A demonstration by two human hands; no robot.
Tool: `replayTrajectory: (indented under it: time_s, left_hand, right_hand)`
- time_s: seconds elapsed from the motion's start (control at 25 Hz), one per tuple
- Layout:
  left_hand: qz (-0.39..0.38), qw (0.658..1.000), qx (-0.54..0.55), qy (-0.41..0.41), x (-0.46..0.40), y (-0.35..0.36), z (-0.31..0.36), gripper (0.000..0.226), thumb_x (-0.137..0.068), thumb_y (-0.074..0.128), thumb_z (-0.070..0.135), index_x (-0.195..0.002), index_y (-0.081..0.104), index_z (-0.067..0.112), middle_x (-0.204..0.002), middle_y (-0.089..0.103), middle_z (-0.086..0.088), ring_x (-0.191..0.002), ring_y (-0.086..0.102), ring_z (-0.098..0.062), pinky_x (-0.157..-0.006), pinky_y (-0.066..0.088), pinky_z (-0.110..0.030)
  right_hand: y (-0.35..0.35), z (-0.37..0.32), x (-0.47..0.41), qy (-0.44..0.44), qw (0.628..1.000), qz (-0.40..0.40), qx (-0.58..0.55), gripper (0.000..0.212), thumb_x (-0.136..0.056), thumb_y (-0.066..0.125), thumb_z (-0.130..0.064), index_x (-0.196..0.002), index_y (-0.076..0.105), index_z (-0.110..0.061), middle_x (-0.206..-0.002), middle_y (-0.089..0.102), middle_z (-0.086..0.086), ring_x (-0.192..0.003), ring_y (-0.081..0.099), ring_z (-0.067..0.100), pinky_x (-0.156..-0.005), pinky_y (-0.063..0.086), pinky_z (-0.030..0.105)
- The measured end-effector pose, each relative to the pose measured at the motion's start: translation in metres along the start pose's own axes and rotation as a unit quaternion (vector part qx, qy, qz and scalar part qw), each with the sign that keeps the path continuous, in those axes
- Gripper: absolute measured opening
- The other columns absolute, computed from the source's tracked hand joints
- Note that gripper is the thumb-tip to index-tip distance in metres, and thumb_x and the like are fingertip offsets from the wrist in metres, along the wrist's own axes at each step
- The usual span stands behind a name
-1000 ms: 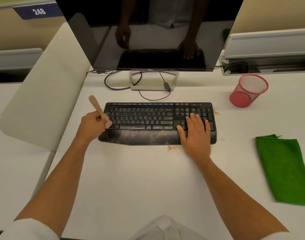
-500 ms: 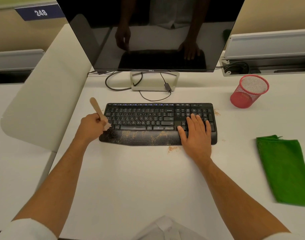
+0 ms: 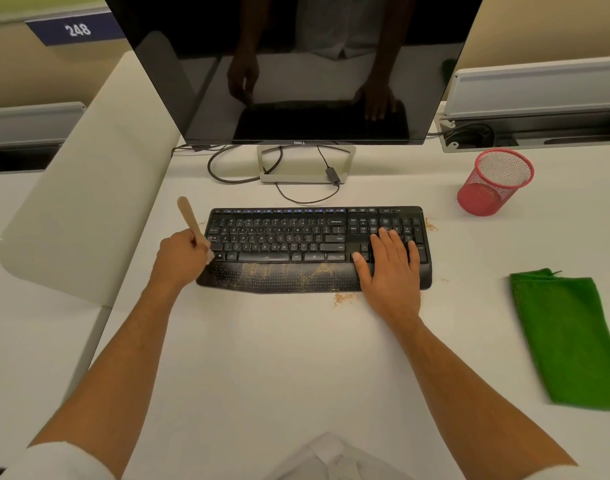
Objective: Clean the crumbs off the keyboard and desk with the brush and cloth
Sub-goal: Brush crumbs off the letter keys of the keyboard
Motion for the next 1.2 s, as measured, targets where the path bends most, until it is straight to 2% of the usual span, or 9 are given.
replayTrajectory:
  time_s: [0.2,0.36,0.48,0.64,0.76,0.88,0.96,1.04,1.2]
  left_hand:
    - [0.117,0.993,0.006,-0.02,0.008,0.007,-0.005,0.017,-0.098,0.054,0.017,-0.099,0.066,0.004,-0.084,0.061,-0.006,-0.077,0.054,-0.022,-0.067,0.04,-0.032]
    - [0.092,0.995,0.011,0.037,0.016,0.026,0.003,0.022,-0.1,0.052,0.017,-0.087,0.062,0.002,-0.076,0.062,-0.008,-0.069,0.059,-0.026,-0.06,0.041,-0.03]
    - [0.088,0.993,0.033,0.065,0.023,0.039,0.009,0.023,-0.1,0.053,0.016,-0.086,0.063,0.002,-0.075,0.062,-0.008,-0.065,0.056,-0.02,-0.054,0.039,-0.028]
    - [0.088,0.988,0.051,0.115,0.034,0.051,0.018,0.022,-0.099,0.055,0.015,-0.089,0.067,0.0,-0.08,0.067,-0.012,-0.07,0.059,-0.023,-0.064,0.049,-0.035]
    - [0.037,0.986,0.086,0.141,0.046,0.061,0.031,0.018,-0.099,0.057,0.018,-0.1,0.071,0.007,-0.091,0.069,-0.003,-0.077,0.059,-0.01,-0.067,0.043,-0.009]
    - [-0.043,0.983,0.122,0.131,0.046,0.063,0.036,0.014,-0.096,0.062,0.024,-0.105,0.072,0.018,-0.099,0.068,0.009,-0.088,0.06,0.0,-0.072,0.039,-0.004]
    - [-0.01,0.98,0.169,0.103,0.042,0.05,0.033,0.009,-0.093,0.066,0.029,-0.099,0.071,0.024,-0.097,0.067,0.013,-0.089,0.06,0.002,-0.073,0.04,-0.006]
    - [0.052,0.978,0.183,0.087,0.035,0.038,0.025,0.011,-0.093,0.066,0.029,-0.099,0.071,0.021,-0.096,0.069,0.009,-0.088,0.062,-0.006,-0.074,0.042,-0.01]
    - [0.064,0.987,0.113,0.096,0.031,0.043,0.014,0.018,-0.094,0.066,0.025,-0.103,0.073,0.011,-0.098,0.07,0.0,-0.091,0.064,-0.016,-0.079,0.045,-0.022]
  right_hand:
    - [0.001,0.001,0.0,-0.002,1.0,0.0,0.004,0.063,-0.103,0.031,-0.056,-0.146,0.047,-0.013,-0.154,0.044,0.006,-0.149,0.029,0.021,-0.125,0.007,0.045]
    - [0.001,0.002,0.0,-0.002,1.0,-0.002,0.001,0.063,-0.103,0.031,-0.055,-0.146,0.047,-0.013,-0.155,0.044,0.006,-0.149,0.029,0.021,-0.125,0.006,0.045]
    - [0.001,0.001,-0.001,0.0,1.0,-0.001,0.001,0.063,-0.103,0.03,-0.056,-0.146,0.047,-0.013,-0.155,0.044,0.006,-0.149,0.029,0.021,-0.125,0.006,0.045]
    - [0.001,0.001,0.0,-0.002,1.0,0.005,-0.002,0.061,-0.103,0.033,-0.054,-0.145,0.048,-0.013,-0.154,0.045,0.006,-0.148,0.03,0.022,-0.125,0.008,0.046]
    - [0.0,0.001,0.0,-0.002,1.0,0.003,-0.003,0.061,-0.103,0.033,-0.054,-0.146,0.048,-0.013,-0.154,0.045,0.006,-0.148,0.03,0.022,-0.125,0.009,0.046]
    - [-0.001,0.0,0.0,-0.001,1.0,-0.001,-0.002,0.063,-0.103,0.03,-0.055,-0.146,0.047,-0.013,-0.155,0.044,0.006,-0.149,0.028,0.022,-0.125,0.007,0.046]
    - [0.0,0.0,0.0,-0.001,1.0,-0.002,-0.003,0.064,-0.103,0.029,-0.056,-0.146,0.047,-0.013,-0.155,0.044,0.006,-0.149,0.028,0.022,-0.125,0.007,0.046]
    - [0.0,0.001,0.0,-0.001,1.0,-0.004,-0.002,0.063,-0.103,0.029,-0.056,-0.147,0.046,-0.014,-0.155,0.043,0.005,-0.149,0.028,0.021,-0.125,0.007,0.046]
    - [0.0,0.001,0.0,-0.002,1.0,-0.003,-0.006,0.061,-0.103,0.032,-0.055,-0.146,0.047,-0.013,-0.155,0.044,0.006,-0.149,0.028,0.022,-0.125,0.008,0.047]
Point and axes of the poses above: each hand's wrist, its own x-axis away from the middle knuckle, its own y-axis out of the palm, z = x × y, the point moved 3 cm from there along -x, towards the middle knuckle
